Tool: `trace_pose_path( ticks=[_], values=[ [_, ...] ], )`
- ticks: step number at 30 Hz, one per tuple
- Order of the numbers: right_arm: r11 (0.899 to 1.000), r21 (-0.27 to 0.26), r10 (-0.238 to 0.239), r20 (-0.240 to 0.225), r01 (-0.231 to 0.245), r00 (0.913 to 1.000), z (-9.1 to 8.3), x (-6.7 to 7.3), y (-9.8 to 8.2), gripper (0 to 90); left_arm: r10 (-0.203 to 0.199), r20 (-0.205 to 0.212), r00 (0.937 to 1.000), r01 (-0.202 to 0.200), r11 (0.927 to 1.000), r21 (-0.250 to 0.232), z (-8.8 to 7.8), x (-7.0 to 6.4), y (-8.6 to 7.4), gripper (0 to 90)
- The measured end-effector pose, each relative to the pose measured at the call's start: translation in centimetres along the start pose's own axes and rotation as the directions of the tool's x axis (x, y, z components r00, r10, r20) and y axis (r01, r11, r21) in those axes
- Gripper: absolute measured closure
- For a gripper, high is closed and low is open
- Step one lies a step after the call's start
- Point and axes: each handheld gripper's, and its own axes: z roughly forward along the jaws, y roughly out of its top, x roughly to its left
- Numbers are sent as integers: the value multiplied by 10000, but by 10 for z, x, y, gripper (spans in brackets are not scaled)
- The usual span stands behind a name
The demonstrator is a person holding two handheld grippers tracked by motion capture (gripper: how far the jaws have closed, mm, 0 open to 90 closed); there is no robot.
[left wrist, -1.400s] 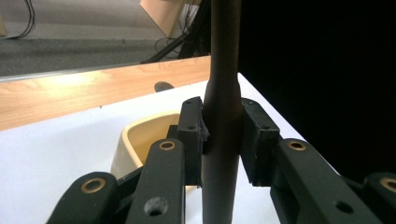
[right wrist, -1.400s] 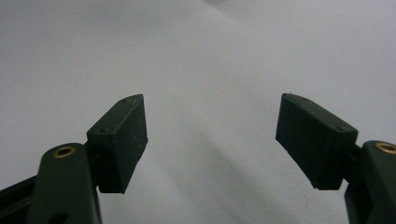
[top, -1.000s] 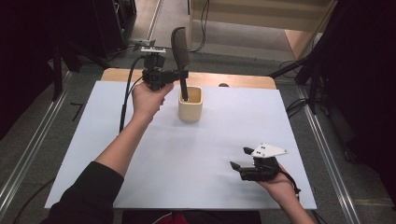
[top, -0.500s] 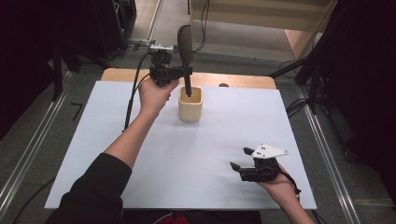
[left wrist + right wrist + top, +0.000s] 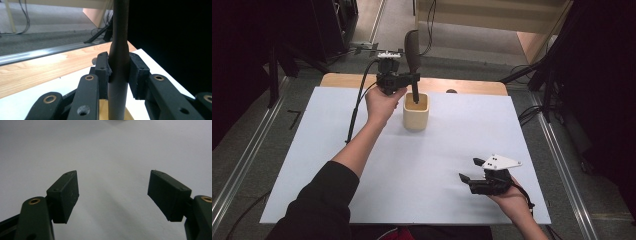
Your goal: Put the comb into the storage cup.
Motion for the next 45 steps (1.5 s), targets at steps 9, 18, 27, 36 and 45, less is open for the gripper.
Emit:
trace_pose_path(
  ticks=[9,18,27,36,45],
  values=[
    [9999,-115,76,10,-76,10000,-1,-1,1,233,-121,165,9998,119,9998,148,9,2,-10,732],
    [9999,-122,-20,105,21,9999,-2,-1,1,233,-218,161,9996,215,9996,181,12,7,-22,732],
    [9999,-161,3,226,0,9997,-3,-1,2,233,-126,46,9999,125,9997,203,14,11,-33,731],
    [9998,-185,42,256,-37,9997,-3,-3,2,233,-3,-11,10000,4,9994,334,19,13,-43,730],
    [9998,-189,8,245,-4,9997,-3,-2,2,233,125,57,9999,-127,9990,437,22,13,-51,729]
  ],
)
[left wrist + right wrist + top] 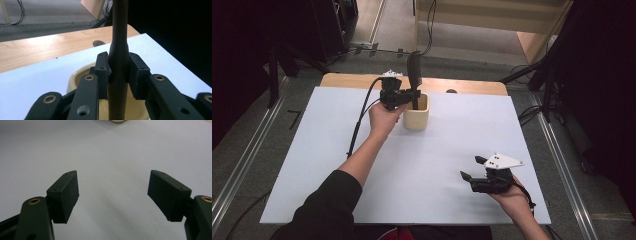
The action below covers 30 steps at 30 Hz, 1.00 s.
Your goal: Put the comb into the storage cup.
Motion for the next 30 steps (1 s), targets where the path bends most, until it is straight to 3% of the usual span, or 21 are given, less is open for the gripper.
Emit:
trace_pose_path(
  ticks=[5,8,11,13,21,30],
  values=[
    [10000,37,30,-22,-30,10000,0,0,0,233,123,-37,9999,-123,9999,21,0,-1,-2,724],
    [10000,-5,-34,-9,34,10000,0,0,0,233,390,-132,9992,-391,9992,-97,-3,-3,-2,689],
    [10000,-3,4,-20,-4,10000,0,0,0,233,462,-139,9988,-467,9983,-357,-12,-5,2,427],
    [10000,-32,-49,-16,49,10000,0,0,0,233,356,26,9994,-355,9989,-320,-19,-3,4,372],
    [10000,45,-78,-20,78,10000,1,1,1,233,-156,393,9991,153,9998,84,-36,5,7,315],
    [10000,65,-67,40,67,10000,0,2,0,233,-365,575,9977,345,9988,361,-48,7,5,313]
  ],
)
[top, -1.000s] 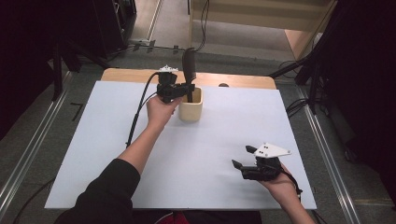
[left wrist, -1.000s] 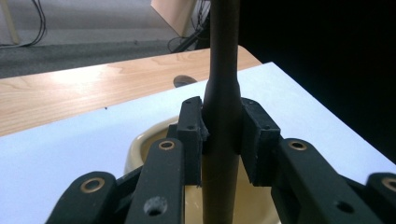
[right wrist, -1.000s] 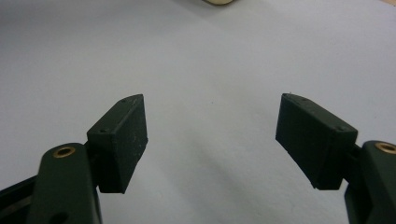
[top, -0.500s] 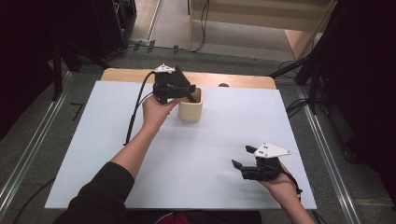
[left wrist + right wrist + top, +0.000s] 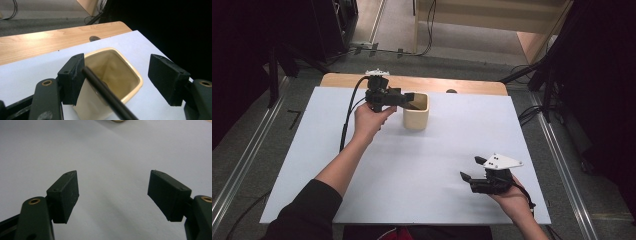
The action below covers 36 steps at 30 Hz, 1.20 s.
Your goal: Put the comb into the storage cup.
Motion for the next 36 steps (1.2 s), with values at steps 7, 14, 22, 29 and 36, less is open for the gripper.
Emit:
trace_pose_path(
  ticks=[7,14,22,29,36],
  values=[
    [10000,-68,30,-33,-31,10000,0,0,0,233,-131,-18,9999,131,9999,19,-11,4,-4,314],
    [10000,-15,-10,-47,10,10000,1,0,0,233,-215,69,9997,214,9997,103,-21,6,-9,314],
    [10000,59,-17,-35,17,10000,2,-1,0,233,-53,119,9999,51,9999,129,-32,6,-15,314],
    [10000,77,-34,-28,34,10000,2,-1,1,233,-192,349,9992,184,9995,250,-38,7,-21,314],
    [10000,81,-18,-45,18,10000,3,0,1,233,-57,560,9984,28,9987,515,-43,4,-27,314]
  ],
)
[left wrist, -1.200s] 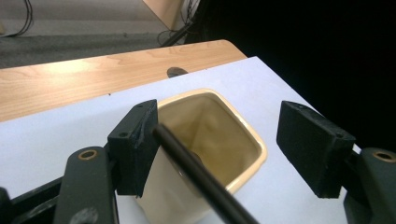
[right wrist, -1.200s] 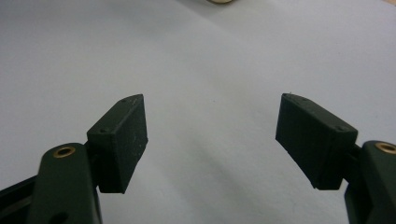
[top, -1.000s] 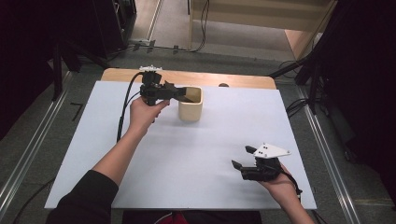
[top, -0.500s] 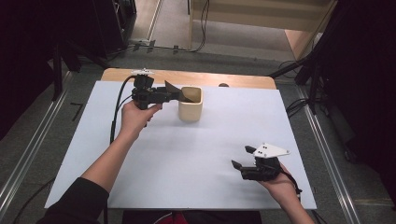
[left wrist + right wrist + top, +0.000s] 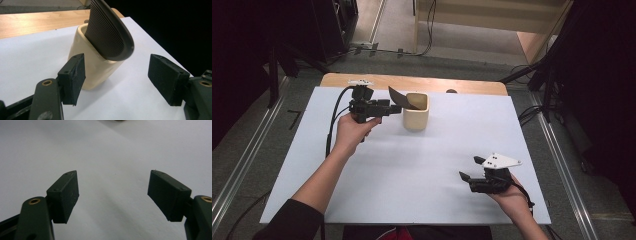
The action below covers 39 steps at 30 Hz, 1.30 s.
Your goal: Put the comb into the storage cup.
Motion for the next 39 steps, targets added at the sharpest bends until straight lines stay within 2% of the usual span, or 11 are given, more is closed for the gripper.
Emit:
trace_pose_path(
  ticks=[13,22,26,28,34,39],
  values=[
    [9999,-18,-101,-43,101,9999,0,2,1,233,125,104,9999,-130,9989,444,-12,-1,-20,313],
    [10000,6,-76,-41,76,10000,0,1,1,233,155,12,9999,-155,9985,520,-21,-2,-33,313],
    [10000,-3,-87,-33,87,10000,0,1,1,233,136,160,9998,-144,9983,563,-23,-2,-40,313],
    [10000,6,-72,-36,72,10000,0,1,1,233,205,238,9995,-218,9982,567,-24,-2,-42,313],
    [10000,-29,-68,18,68,10000,-1,0,1,233,512,182,9985,-526,9951,832,-27,-4,-52,312],
    [10000,-9,-55,6,55,10000,0,-1,1,233,718,89,9974,-724,9936,868,-28,-8,-60,308]
  ],
)
